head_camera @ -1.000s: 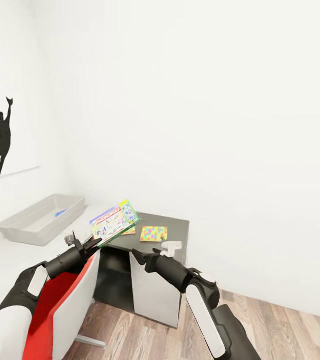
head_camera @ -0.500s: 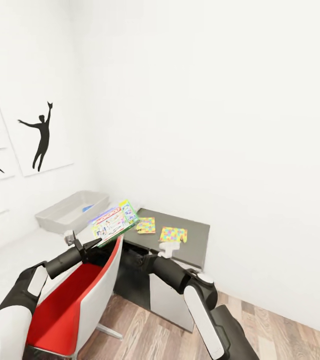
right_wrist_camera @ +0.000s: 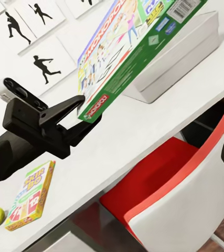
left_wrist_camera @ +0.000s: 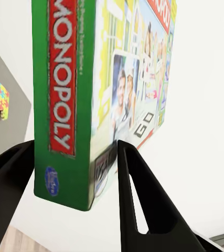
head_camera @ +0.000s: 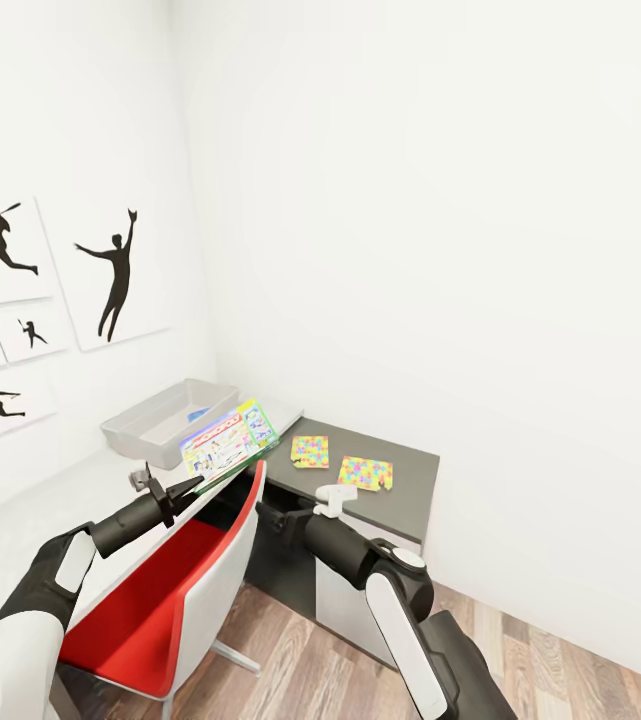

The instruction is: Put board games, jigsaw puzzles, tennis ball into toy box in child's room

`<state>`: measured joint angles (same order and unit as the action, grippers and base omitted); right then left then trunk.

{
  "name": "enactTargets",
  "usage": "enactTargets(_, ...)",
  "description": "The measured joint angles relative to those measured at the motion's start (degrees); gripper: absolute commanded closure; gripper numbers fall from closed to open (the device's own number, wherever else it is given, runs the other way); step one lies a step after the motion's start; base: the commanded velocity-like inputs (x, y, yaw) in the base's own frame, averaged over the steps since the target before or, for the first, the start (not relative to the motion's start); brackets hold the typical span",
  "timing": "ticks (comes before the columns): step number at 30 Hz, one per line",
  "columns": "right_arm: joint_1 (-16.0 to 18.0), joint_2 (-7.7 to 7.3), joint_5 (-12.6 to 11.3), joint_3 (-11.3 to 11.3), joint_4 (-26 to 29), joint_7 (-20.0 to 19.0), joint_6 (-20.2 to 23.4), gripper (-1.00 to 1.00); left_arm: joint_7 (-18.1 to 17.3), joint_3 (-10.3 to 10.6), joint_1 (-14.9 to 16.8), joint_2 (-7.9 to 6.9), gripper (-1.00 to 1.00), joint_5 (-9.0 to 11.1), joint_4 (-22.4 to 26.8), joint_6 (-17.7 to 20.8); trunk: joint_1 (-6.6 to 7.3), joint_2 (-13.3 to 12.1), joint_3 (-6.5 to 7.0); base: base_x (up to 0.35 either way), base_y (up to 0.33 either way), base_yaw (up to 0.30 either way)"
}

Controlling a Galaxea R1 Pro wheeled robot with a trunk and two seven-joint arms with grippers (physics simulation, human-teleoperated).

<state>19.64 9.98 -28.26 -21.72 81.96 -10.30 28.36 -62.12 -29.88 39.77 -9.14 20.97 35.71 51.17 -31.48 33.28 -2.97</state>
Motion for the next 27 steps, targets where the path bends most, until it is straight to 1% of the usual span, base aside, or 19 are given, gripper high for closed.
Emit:
enactTargets(5, 0.00, 0.00, 0.01, 0.02, 0.00, 0.00, -0.06, -1.00, 0.00, 0.00, 0.01, 0.00, 1.00, 0.01, 0.00, 0.04, 1.10, -2.01, 0.90, 0.000, 0.000, 0.022)
enactTargets(7, 0.00, 0.00, 0.00, -0.03, -0.01, -0.01, -0.04, -1.00, 0.00, 0.00, 0.03, 0.00, 1.00, -0.03, 0.01, -0.01, 1.11, -2.03, 0.92, 0.000, 0.000, 0.154)
enactTargets(27, 0.01, 0.01, -0.01, -0.05, -0.01, 0.00, 0.14, -1.00, -0.01, 0.03, -0.02, -0.01, 1.00, -0.21, 0.00, -0.27, 1.11, -2.03, 1.55, 0.000, 0.000, 0.262)
